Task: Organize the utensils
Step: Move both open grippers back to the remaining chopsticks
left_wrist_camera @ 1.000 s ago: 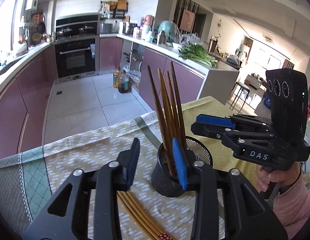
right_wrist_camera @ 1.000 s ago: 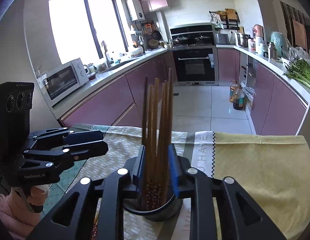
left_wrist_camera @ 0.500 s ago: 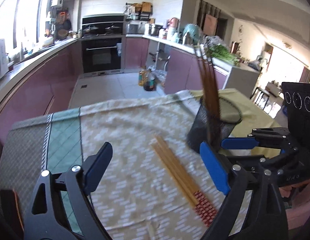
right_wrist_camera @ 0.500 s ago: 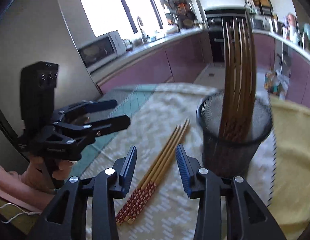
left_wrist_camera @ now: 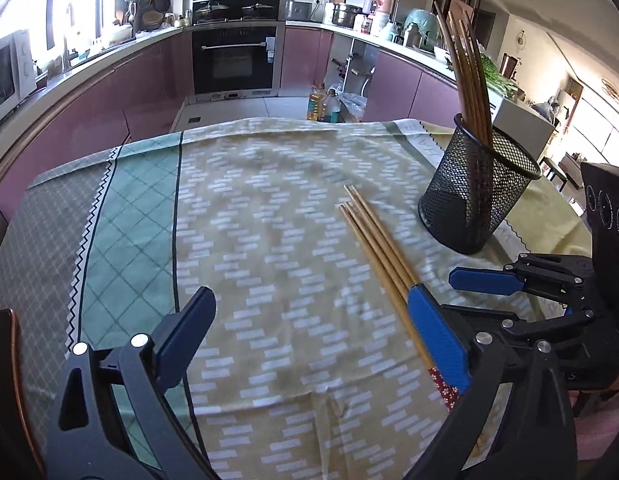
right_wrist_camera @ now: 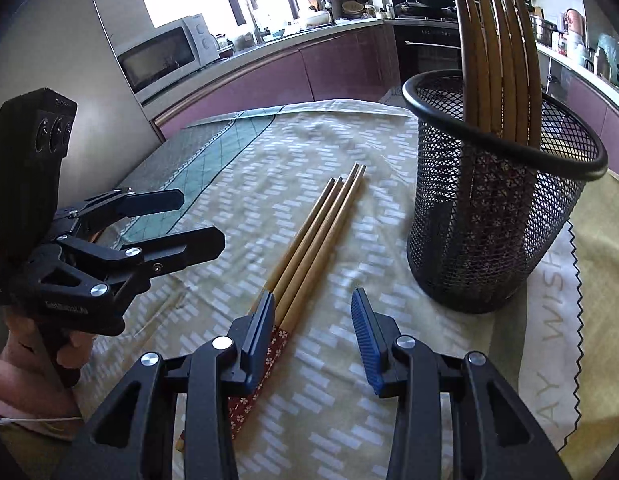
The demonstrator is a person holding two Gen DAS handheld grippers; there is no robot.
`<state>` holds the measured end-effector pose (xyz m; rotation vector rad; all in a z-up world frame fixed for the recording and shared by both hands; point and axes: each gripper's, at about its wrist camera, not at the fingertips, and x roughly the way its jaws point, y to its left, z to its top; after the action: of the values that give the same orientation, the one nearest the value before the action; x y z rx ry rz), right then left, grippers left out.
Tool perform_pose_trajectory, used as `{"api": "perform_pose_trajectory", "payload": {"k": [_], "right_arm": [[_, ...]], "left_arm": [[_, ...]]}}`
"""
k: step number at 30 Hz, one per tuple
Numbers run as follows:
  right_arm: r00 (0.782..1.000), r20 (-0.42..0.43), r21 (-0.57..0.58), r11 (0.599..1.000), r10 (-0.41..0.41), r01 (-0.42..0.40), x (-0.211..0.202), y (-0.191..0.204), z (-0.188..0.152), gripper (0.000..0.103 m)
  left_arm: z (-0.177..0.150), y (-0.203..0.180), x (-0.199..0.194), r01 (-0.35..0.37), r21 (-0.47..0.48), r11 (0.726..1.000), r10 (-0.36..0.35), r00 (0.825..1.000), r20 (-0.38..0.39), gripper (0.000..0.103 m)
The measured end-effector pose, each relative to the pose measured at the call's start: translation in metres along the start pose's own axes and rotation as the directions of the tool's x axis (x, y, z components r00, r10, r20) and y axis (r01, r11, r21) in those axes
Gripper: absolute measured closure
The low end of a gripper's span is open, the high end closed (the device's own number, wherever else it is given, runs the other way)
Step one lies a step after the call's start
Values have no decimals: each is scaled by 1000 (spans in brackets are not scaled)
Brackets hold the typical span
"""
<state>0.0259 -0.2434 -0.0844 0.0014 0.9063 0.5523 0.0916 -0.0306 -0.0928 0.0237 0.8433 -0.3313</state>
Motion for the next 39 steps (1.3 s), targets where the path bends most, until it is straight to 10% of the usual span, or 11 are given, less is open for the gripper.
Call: {"api": "perform_pose_trajectory", "payload": {"k": [39], "right_arm": [[1000,-20,39,999,14,-13,-3,-18,-4,80]], "left_arm": [[-1,-32,38,44,104,994,-33,994,-105,35]]}}
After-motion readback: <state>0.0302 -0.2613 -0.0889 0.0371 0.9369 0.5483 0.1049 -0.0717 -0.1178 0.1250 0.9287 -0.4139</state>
